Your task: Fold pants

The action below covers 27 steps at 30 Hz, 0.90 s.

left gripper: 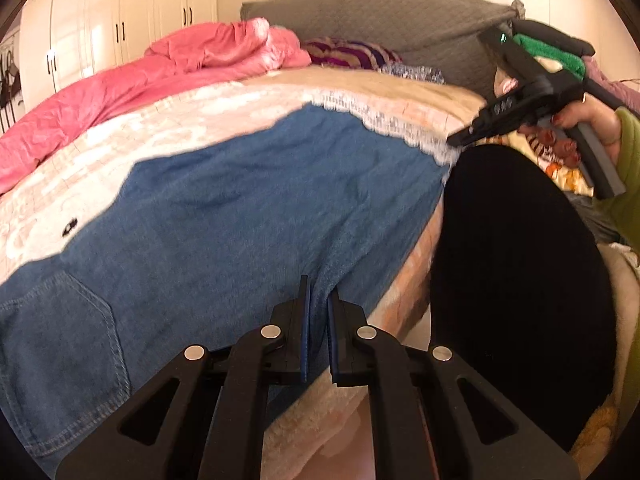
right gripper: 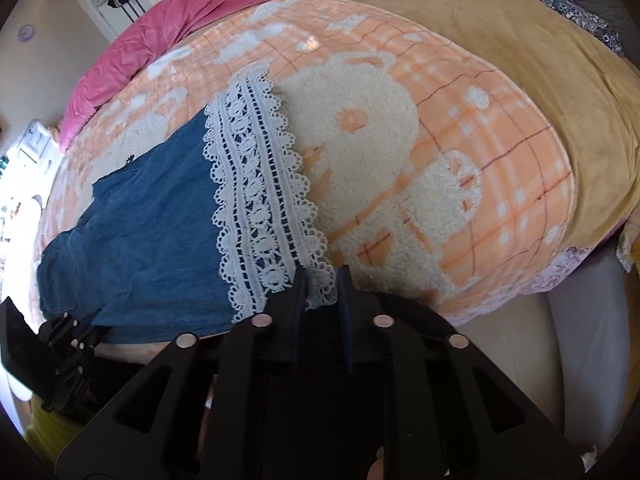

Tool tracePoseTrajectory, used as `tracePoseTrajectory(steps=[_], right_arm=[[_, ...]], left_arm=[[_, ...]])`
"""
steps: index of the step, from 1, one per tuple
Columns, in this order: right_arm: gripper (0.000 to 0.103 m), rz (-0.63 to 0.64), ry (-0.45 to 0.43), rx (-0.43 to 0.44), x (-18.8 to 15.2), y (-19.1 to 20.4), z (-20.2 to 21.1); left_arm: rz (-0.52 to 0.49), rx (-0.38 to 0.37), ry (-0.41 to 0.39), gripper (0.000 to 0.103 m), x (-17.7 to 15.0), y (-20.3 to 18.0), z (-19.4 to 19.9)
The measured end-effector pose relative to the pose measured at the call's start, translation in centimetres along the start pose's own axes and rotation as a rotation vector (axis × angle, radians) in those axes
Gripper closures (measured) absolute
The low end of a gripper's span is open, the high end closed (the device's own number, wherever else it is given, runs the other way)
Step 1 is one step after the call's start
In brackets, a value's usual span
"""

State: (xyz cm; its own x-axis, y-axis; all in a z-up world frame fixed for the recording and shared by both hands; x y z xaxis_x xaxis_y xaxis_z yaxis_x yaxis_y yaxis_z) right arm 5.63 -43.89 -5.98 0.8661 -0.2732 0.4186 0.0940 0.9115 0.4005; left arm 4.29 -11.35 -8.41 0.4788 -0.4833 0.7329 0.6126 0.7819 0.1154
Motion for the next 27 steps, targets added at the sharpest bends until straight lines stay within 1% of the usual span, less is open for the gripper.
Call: tracePoseTrajectory(steps=[3, 5, 6, 7, 9, 11, 12, 13, 14, 15, 16, 17, 18, 19, 20, 21, 22, 23, 25, 27], right_arm=[[0.085, 0.027, -0.060, -0.044, 0.3, 0.3, 1.4], [0.082, 0.078, -0.109, -0.031, 0.7, 1.7, 2.4], [0.076, 0.111, -0.121, -0.020, 0.8, 2.5, 2.5], [0.074, 0.163, -0.118, -0.002, 0.9, 3.8, 2.3], [0.069, 0.244, -0.097, 0.038, 0.9, 6.0, 1.5], [0.064, 0.296, -0.054, 0.078, 1.2, 7.9, 0.1], [0.056, 0.311, -0.020, 0.088, 1.5, 8.5, -0.9], [0.054, 0.311, 0.013, 0.084, 1.8, 8.5, -1.8], [0.052, 0.286, 0.062, 0.050, 2.1, 7.9, -3.0], [0.050, 0.268, 0.091, 0.016, 2.1, 7.4, -3.7], [0.050, 0.251, 0.133, -0.010, 2.2, 6.4, -4.8], [0.050, 0.250, 0.135, 0.013, 2.0, 5.8, -5.3], [0.050, 0.262, 0.127, 0.020, 1.9, 5.7, -5.2], [0.050, 0.293, 0.122, 0.016, 1.7, 6.0, -4.8], [0.049, 0.296, 0.119, 0.021, 1.6, 6.0, -4.6], [0.046, 0.285, 0.109, 0.039, 1.6, 6.0, -4.2], [0.046, 0.266, 0.083, 0.077, 1.7, 6.0, -3.5], [0.046, 0.258, 0.052, 0.100, 2.0, 6.1, -2.8], [0.045, 0.266, -0.034, 0.115, 2.6, 6.3, -1.1], [0.040, 0.269, -0.094, 0.132, 3.6, 6.3, 0.1]], left_arm=[[-0.008, 0.002, 0.010, 0.096, -0.2, -0.2, 0.0], [-0.003, -0.004, 0.012, 0.096, -0.2, -0.2, 0.1], [-0.001, -0.004, 0.012, 0.096, -0.3, -0.2, 0.1], [0.002, -0.003, 0.017, 0.095, -0.4, -0.2, 0.1], [0.011, -0.006, 0.023, 0.093, -0.5, -0.1, 0.1], [0.025, -0.022, 0.026, 0.084, -0.6, -0.3, 0.4], [0.033, -0.028, 0.025, 0.082, -0.7, -0.3, 0.6], [0.041, -0.031, 0.028, 0.078, -0.8, -0.3, 0.7], [0.056, -0.033, 0.033, 0.078, -0.8, -0.2, 1.0], [0.074, -0.035, 0.029, 0.078, -0.8, -0.1, 1.4], [0.093, -0.044, 0.013, 0.078, -0.6, 0.1, 2.1], [0.110, -0.045, -0.004, 0.078, -0.4, 0.3, 2.8], [0.129, -0.039, -0.017, 0.077, -0.1, 0.7, 3.5], [0.148, -0.031, -0.031, 0.070, 0.4, 1.3, 4.2], [0.164, -0.019, -0.038, 0.060, 0.9, 1.9, 4.7], [0.181, 0.002, -0.038, 0.057, 1.5, 2.5, 4.9], [0.197, 0.034, -0.038, 0.056, 2.3, 3.4, 5.2], [0.205, 0.050, -0.042, 0.056, 3.0, 4.0, 5.3], [0.230, 0.077, -0.047, 0.056, 4.3, 5.4, 5.4], [0.222, 0.134, -0.033, 0.053, 5.6, 6.4, 5.0]])
Point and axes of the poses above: each gripper's, at about its wrist camera, not at the fingertips, and z roughly against the way its jaws point, y to its left, x to its top, the point moved 2 cm from there along -z, roughly the way its jaws point, and after that the axes turned 10 degrees about x, right-handed, at the moved point
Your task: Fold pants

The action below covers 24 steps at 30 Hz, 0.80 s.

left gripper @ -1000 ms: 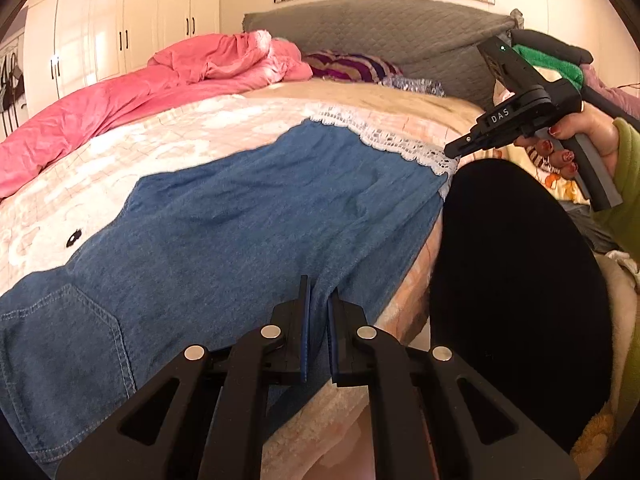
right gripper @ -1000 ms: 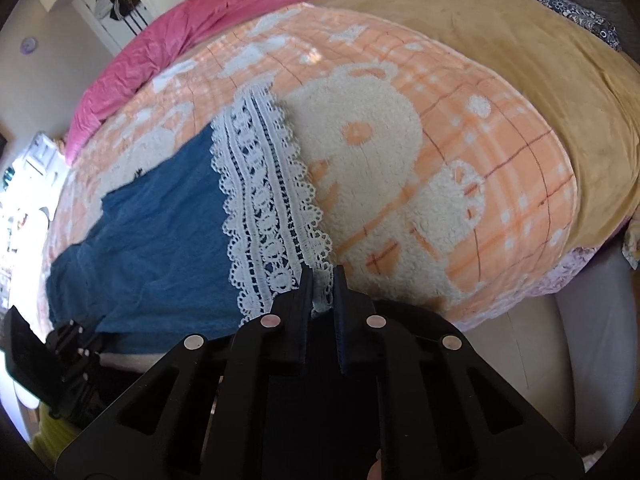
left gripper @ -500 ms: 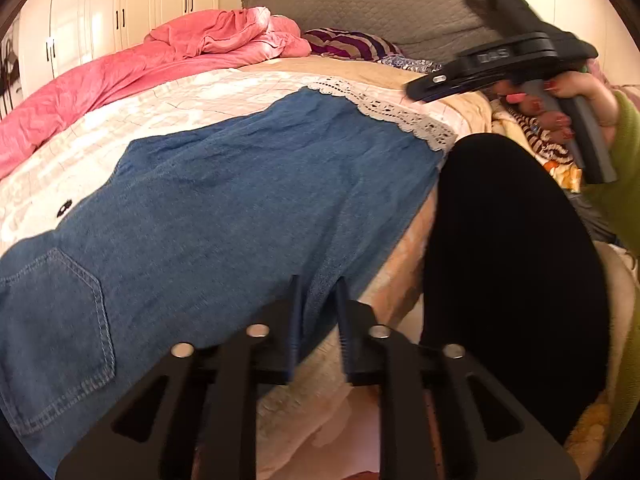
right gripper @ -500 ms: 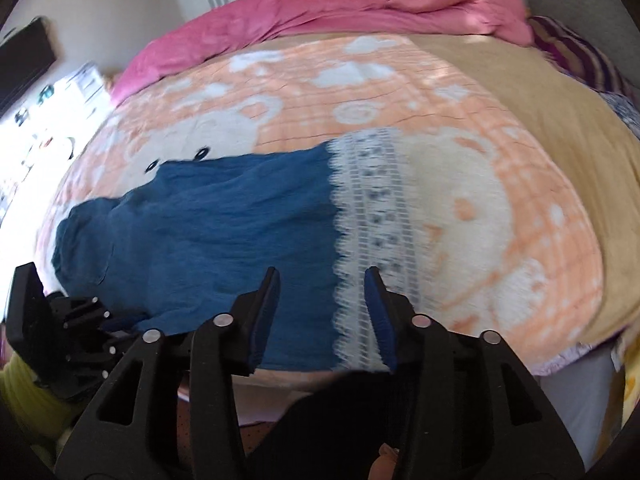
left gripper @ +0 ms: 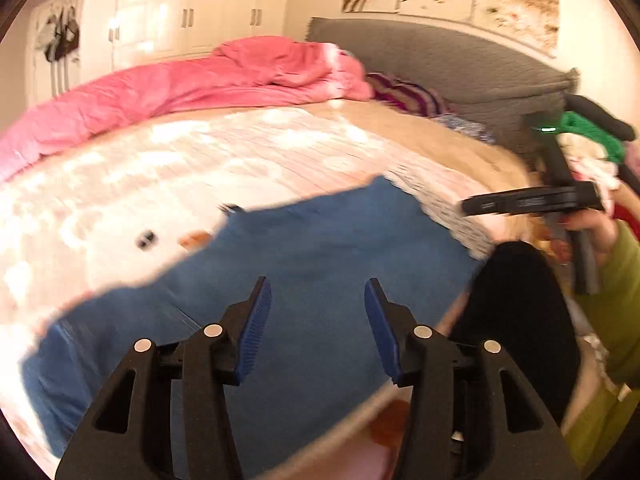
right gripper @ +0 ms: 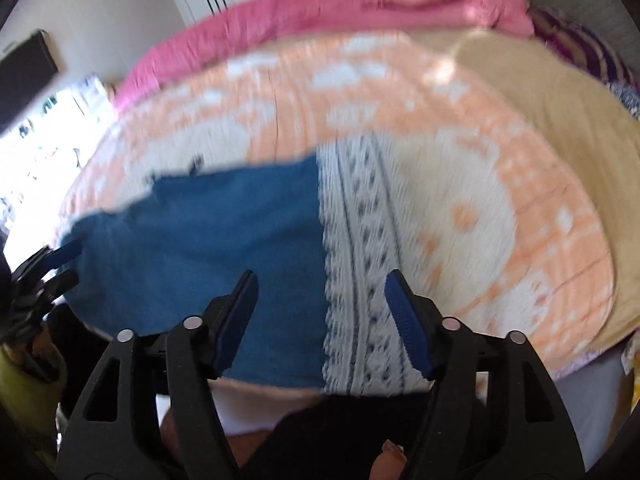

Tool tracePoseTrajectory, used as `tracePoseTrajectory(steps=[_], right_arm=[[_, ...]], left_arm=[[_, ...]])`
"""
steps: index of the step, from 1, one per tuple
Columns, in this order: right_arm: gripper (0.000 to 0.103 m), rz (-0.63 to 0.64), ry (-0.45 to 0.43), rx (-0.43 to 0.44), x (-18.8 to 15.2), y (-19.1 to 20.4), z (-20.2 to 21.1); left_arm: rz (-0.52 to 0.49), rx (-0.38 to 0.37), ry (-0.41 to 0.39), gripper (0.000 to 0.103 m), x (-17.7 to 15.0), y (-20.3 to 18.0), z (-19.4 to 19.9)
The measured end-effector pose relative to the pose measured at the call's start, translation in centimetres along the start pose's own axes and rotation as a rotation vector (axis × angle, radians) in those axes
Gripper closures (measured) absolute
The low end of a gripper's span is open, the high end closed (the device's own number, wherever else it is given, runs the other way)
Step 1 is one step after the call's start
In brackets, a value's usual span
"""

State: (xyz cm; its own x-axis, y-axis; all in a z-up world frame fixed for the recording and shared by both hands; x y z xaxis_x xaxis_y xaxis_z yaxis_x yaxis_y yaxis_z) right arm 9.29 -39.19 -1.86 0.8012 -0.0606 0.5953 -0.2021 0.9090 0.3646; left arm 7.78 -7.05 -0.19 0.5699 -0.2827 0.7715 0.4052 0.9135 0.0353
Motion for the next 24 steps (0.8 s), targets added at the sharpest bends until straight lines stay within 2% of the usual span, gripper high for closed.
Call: tracePoseTrajectory(steps=[1, 4, 8, 12, 15, 21, 24], right_arm=[[0.040, -0.008, -0.018, -0.006, 0.7, -0.3, 0.3], [0.038, -0.028, -0.051, -0.015, 3.0, -1.5, 0.6], [0.038, -0.054, -0.053, -0.003, 6.0, -3.7, -0.6], [0.038, -0.087, -0.009, 0.007, 7.9, -5.8, -3.3], [0.038, -0.121, 0.025, 0.020, 8.7, -7.1, -5.9], [0.039, -0.191, 0.061, 0.125, 9.4, -8.8, -9.1], [0.050, -0.205, 0.074, 0.183, 8.9, -9.0, -10.1]], left_arm=[[-0.011, 0.038, 0.012, 0.049, 0.9, 0.4, -0.5], [-0.004, 0.072, 0.064, 0.043, 3.3, 1.1, -2.6], [0.044, 0.063, 0.130, 0.043, 5.2, 2.7, -5.5], [0.115, 0.019, 0.209, 0.043, 6.1, 4.3, -8.8], [0.107, 0.037, 0.249, 0.043, 6.2, 4.8, -10.9], [0.086, 0.001, 0.315, 0.042, 6.1, 5.1, -14.7], [0.094, -0.021, 0.345, 0.041, 5.4, 5.1, -16.3]])
Point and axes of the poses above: each gripper's, at about its wrist camera, not at the fingertips, and z roughly against the way its jaws point, y to its left, x to its top, the point moved 2 cm from there along -z, roughly the way its jaws point, and after that the axes turned 10 degrees about x, right-handed, at the moved point
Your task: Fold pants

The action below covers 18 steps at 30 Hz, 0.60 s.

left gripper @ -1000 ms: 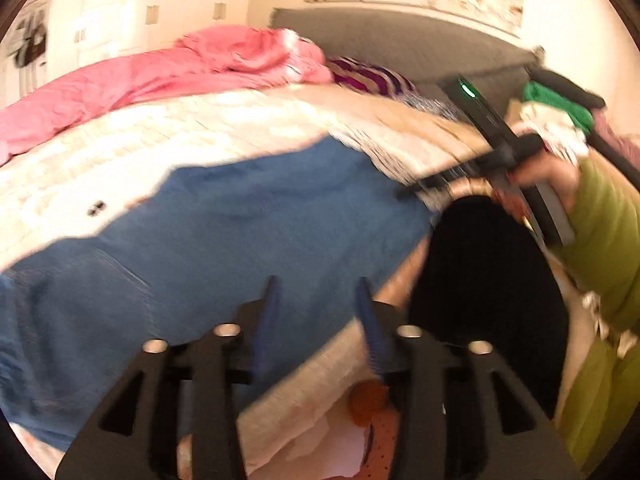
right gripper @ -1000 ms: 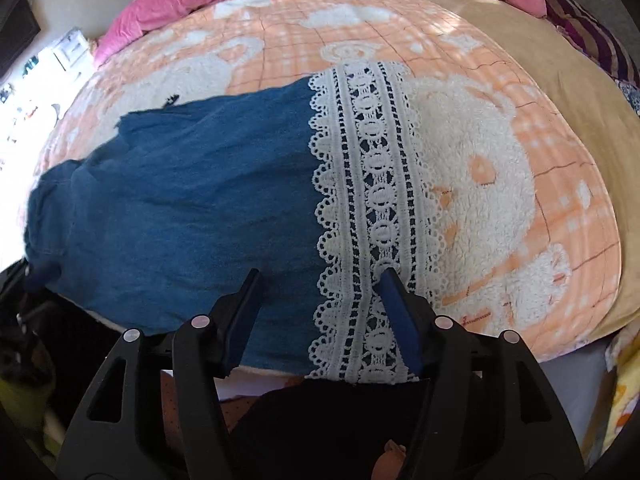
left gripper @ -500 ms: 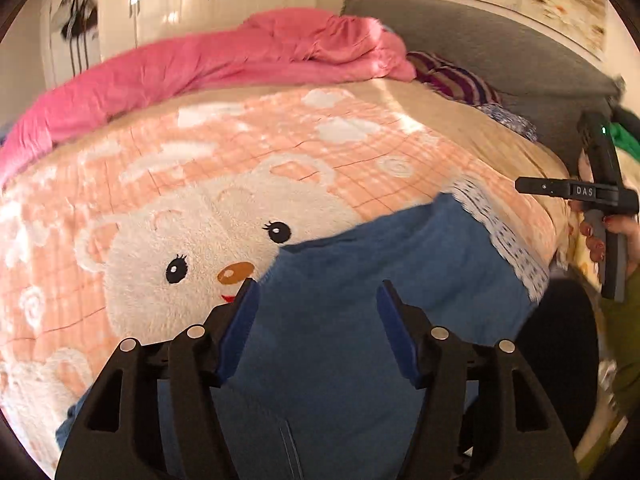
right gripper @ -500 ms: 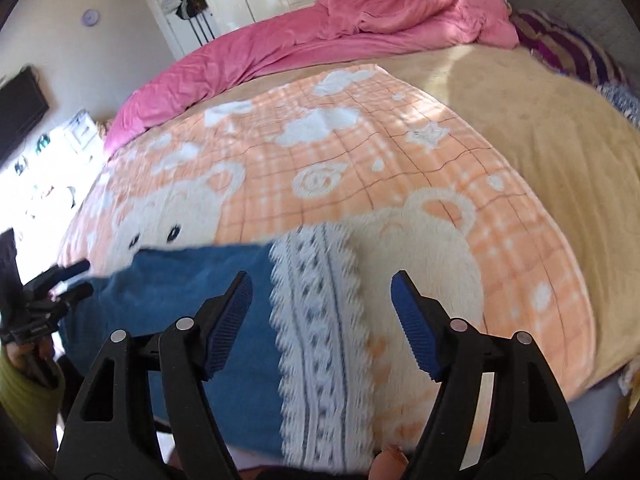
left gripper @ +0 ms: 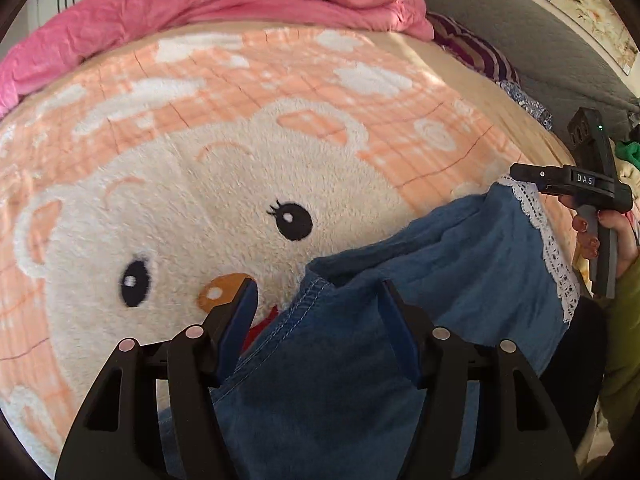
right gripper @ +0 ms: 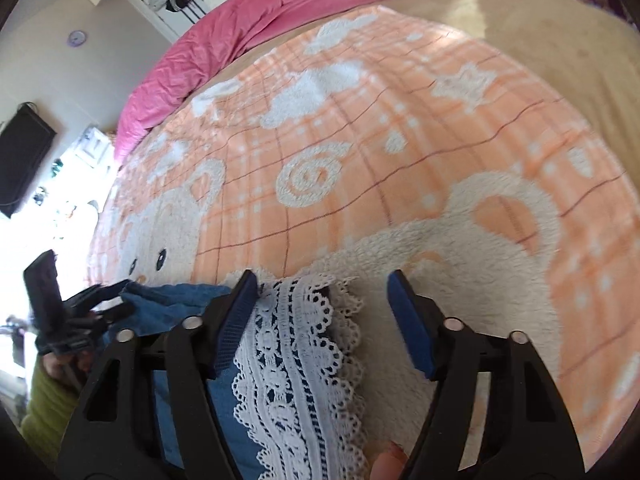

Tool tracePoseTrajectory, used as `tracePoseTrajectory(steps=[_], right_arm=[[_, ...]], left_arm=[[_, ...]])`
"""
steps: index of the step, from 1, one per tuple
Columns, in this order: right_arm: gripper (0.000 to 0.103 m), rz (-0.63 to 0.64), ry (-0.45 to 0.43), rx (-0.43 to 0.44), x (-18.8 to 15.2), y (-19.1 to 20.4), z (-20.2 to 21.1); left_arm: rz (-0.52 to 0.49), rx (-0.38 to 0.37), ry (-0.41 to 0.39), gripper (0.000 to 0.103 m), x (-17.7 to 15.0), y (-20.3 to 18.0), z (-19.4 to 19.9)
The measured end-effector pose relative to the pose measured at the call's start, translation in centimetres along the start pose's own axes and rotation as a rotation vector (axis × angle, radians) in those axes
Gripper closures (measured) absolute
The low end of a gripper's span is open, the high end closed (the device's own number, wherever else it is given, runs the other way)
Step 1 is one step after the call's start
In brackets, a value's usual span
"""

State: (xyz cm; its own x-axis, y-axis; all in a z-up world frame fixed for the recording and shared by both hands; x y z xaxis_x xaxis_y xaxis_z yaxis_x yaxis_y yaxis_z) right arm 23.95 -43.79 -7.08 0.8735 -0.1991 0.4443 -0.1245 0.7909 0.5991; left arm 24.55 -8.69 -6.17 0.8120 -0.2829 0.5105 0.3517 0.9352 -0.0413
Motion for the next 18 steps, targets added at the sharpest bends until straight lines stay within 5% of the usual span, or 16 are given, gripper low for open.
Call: tracePoseTrajectory(steps=[5, 6, 7, 10, 18], right_arm=[[0.067, 0.015, 0.028, 0.041, -0.8, -0.1, -1.3], [0.073, 0.021, 0.029, 0.042, -0.9, 0.0, -1.4], [0.075, 0.035, 0.034, 0.044, -1.0, 0.1, -1.4], [0.085, 0.064, 0.020, 0.051, -1.5, 0.7, -1.1], [0.088, 0.148, -0.081, 0.046, 0.5, 3.3, 1.0]], left_arm=[[0.004, -0.064, -0.011, 0.045, 0.0, -0.6, -1.3], [0.011, -0.079, -0.015, 0.052, 0.0, -0.7, -1.4], [0.015, -0.101, -0.019, 0.073, 0.0, -0.8, -1.4], [0.040, -0.142, -0.029, 0.090, -0.2, -0.7, -1.4], [0.173, -0.178, -0.140, 0.096, 1.4, 1.3, 0.9]])
Point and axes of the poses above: each gripper's, at about its wrist camera, not at the fingertips, and z roughly against the way its jaws point, y to its left, x to its top, the point moved 2 cm from there along -z, roughly the way its jaws point, and after that the axes turned 10 degrees about x, right-handed, at the moved point
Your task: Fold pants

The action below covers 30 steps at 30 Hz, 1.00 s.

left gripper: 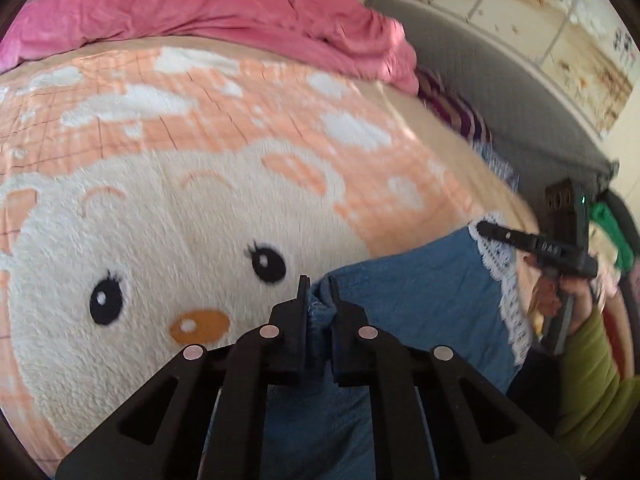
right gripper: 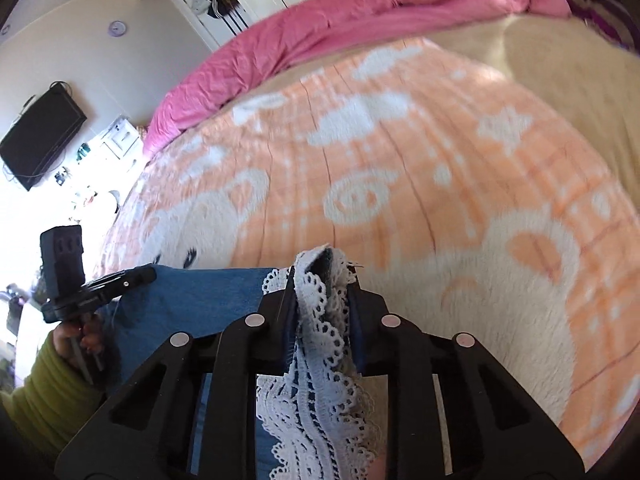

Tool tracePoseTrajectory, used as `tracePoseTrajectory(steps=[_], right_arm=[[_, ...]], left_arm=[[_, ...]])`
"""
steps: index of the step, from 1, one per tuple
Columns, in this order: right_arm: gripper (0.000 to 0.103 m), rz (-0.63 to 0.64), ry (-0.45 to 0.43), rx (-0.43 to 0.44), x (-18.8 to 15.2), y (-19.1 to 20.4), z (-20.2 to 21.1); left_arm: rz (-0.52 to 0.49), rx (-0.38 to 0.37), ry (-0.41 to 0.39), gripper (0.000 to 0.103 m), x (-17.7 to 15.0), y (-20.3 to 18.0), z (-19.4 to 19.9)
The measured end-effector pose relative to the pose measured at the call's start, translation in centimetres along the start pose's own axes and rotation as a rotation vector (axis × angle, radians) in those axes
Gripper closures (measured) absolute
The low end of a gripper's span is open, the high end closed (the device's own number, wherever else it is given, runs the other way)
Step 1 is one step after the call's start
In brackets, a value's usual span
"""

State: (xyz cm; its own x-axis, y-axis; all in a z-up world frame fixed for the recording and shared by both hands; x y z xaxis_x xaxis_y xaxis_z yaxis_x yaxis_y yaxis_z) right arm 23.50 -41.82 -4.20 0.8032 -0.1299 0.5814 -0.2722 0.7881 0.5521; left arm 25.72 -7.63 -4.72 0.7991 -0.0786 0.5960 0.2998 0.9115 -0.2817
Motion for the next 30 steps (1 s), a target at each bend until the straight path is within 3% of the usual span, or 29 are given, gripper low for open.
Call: tracePoseTrajectory(steps=[5, 9, 11, 13, 14, 15, 17, 21, 23, 25, 30], right_arm=[[0.088, 0.060, 0.049, -0.115, 2.8, 0.2, -1.7], [0.086, 0.105, 0.145, -0.251, 1.9, -0.9, -4.9], [0.079, 0.120, 0.161, -0.307, 1.2, -1.3, -5.8], [0.072, 0.135, 0.145, -0.335, 1.1, -1.3, -5.6], [0.061, 0.132, 0.127, -0.346, 1.2, -1.3, -5.2], [0.057, 0.123, 0.094, -0.357, 1.3, -1.3, -4.4], [0.056, 0.097, 0.010, -0.339, 1.2, -1.0, -2.2], [0.047, 0.060, -0.104, -0.276, -0.5, 0.2, 2.6], [0.040, 0.032, -0.110, -0.210, -1.8, 0.7, 3.9], [0.040, 0.008, -0.082, -0.170, -3.5, 1.2, 4.7], [0.037, 0.045, -0.026, -0.147, -6.6, 3.2, 6.9]], left_arm=[[-0.019, 0.088, 0.019, 0.096, 1.0, -0.6, -1.7], [-0.033, 0.159, 0.045, 0.094, 0.3, -0.1, -3.7], [-0.055, 0.207, 0.042, 0.086, -0.2, 0.1, -4.1], [-0.052, 0.208, 0.029, 0.085, -0.4, 0.3, -4.0], [-0.037, 0.216, 0.023, 0.074, -0.3, 0.5, -3.6], [-0.018, 0.231, 0.017, 0.069, -0.2, 0.8, -3.2], [0.024, 0.227, -0.019, 0.052, -0.2, 1.1, -1.2], [0.060, 0.276, -0.082, 0.042, -1.5, 1.3, 3.0], [0.071, 0.295, -0.111, 0.032, -2.8, 1.2, 5.2], [0.073, 0.322, -0.131, 0.023, -4.2, 0.9, 7.1], [0.064, 0.312, -0.133, 0.017, -7.9, -0.3, 10.3]])
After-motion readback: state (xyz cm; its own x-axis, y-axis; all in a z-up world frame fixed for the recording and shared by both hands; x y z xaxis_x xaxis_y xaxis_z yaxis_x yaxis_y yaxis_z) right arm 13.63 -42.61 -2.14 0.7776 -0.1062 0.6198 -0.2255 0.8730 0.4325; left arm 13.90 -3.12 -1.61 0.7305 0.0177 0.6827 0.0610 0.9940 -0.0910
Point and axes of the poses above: each gripper's, at about its wrist camera, not at the fingertips, and z roughly against the way its jaws point, y to its left, x to its top, the point moved 2 cm from there along -z, roughly the way its jaws point, and after that the axes turned 10 degrees about x, right-handed, at the moved point
